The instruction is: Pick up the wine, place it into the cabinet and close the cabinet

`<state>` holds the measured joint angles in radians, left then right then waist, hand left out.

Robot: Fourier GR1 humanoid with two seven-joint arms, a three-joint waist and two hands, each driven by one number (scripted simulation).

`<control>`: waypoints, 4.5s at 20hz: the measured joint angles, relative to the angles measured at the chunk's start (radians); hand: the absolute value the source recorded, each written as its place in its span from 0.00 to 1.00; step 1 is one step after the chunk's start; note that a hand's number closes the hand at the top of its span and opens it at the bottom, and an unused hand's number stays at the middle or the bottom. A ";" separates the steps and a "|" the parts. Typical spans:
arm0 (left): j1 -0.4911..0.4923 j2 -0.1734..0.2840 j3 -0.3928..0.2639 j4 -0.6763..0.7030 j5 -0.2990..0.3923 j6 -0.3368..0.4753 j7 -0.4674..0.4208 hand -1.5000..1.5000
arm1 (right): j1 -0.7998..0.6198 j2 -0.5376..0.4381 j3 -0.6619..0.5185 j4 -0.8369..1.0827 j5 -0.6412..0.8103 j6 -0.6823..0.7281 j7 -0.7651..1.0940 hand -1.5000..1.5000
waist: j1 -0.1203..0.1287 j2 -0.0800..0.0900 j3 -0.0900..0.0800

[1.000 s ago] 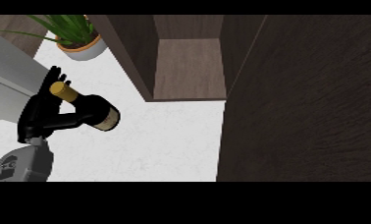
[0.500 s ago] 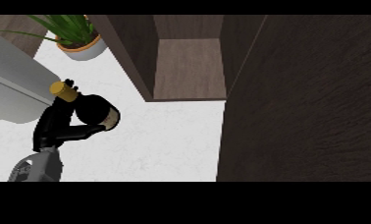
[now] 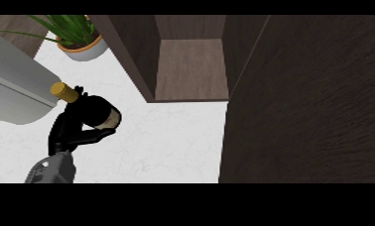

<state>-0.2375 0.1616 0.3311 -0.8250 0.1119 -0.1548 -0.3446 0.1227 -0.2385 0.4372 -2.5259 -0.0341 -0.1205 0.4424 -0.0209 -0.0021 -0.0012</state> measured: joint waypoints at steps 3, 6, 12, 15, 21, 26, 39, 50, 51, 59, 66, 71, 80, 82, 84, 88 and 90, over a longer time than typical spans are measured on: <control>-0.031 -0.004 0.021 0.049 0.025 -0.007 -0.015 0.00 | -0.005 0.003 0.016 0.000 0.002 -0.011 0.004 0.00 | -0.001 0.000 0.000; -0.048 -0.013 0.046 0.102 0.053 -0.020 -0.054 0.00 | -0.001 -0.006 0.011 0.001 0.003 -0.010 -0.004 0.00 | -0.002 0.001 0.000; -0.093 0.000 0.092 0.184 0.117 -0.071 -0.083 0.00 | 0.005 -0.004 0.022 0.004 0.006 -0.019 -0.017 0.00 | 0.000 0.001 0.000; -0.121 -0.003 0.096 0.210 0.133 -0.081 -0.076 0.00 | -0.004 -0.014 0.008 0.001 0.004 -0.018 0.000 0.00 | 0.000 0.001 0.000; -0.157 -0.004 0.094 0.272 0.134 -0.094 -0.131 1.00 | 0.010 -0.026 -0.010 0.001 0.000 -0.004 -0.016 0.00 | -0.001 0.001 0.001; -0.194 -0.001 0.089 0.312 0.132 -0.095 -0.153 1.00 | 0.013 -0.028 -0.010 0.000 -0.002 -0.003 -0.015 0.00 | -0.003 0.001 0.000; -0.039 -0.078 0.004 0.168 0.088 -0.094 -0.333 1.00 | 0.011 -0.025 -0.016 0.005 -0.003 -0.012 -0.019 0.00 | 0.019 -0.007 0.002; 0.197 -0.148 -0.156 -0.279 0.154 -0.127 -0.257 1.00 | 0.016 -0.028 -0.027 0.013 -0.004 -0.008 -0.041 0.00 | 0.025 -0.008 0.003; 0.204 -0.151 -0.183 -0.314 0.164 -0.109 -0.237 1.00 | 0.018 -0.031 -0.028 0.012 -0.004 -0.005 -0.041 0.00 | 0.022 -0.008 0.003; 0.260 -0.160 -0.423 -0.622 0.206 0.113 -0.068 1.00 | 0.023 -0.035 -0.052 0.011 -0.011 0.010 -0.047 0.00 | 0.016 -0.006 0.002; 0.189 -0.161 -0.608 -0.789 0.207 0.369 0.090 1.00 | 0.028 -0.030 -0.059 0.012 -0.016 0.020 -0.047 0.00 | 0.009 -0.004 0.002; 0.065 -0.161 -0.653 -0.801 0.228 0.525 0.209 1.00 | 0.014 -0.025 -0.078 0.013 -0.020 0.027 -0.031 0.00 | 0.006 -0.002 0.001; -0.134 -0.161 -0.688 -0.620 0.258 0.698 0.222 1.00 | 0.060 -0.008 -0.063 0.013 -0.024 0.050 -0.068 0.00 | -0.002 0.000 0.001; -0.160 -0.161 -0.699 -0.562 0.273 0.719 0.192 1.00 | 0.063 -0.008 -0.069 0.014 -0.025 0.058 -0.070 0.00 | -0.003 0.001 0.001; -0.187 -0.161 -0.721 -0.515 0.285 0.757 0.171 1.00 | 0.083 -0.007 -0.066 0.014 -0.026 0.065 -0.087 0.00 | -0.006 0.001 0.001; -0.211 -0.161 -0.732 -0.417 0.317 0.752 0.114 1.00 | 0.075 -0.008 -0.082 0.013 -0.030 0.074 -0.077 0.00 | -0.006 0.003 0.001; -0.217 -0.161 -0.745 -0.363 0.355 0.754 0.067 1.00 | 0.078 -0.008 -0.080 0.011 -0.032 0.079 -0.074 0.00 | -0.010 0.004 0.001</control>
<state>-0.4548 0.0002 -0.4137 -1.1880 0.4665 0.5994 -0.2771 0.2010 -0.2460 0.3571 -2.5145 -0.0659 -0.0413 0.3689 -0.0307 0.0015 -0.0006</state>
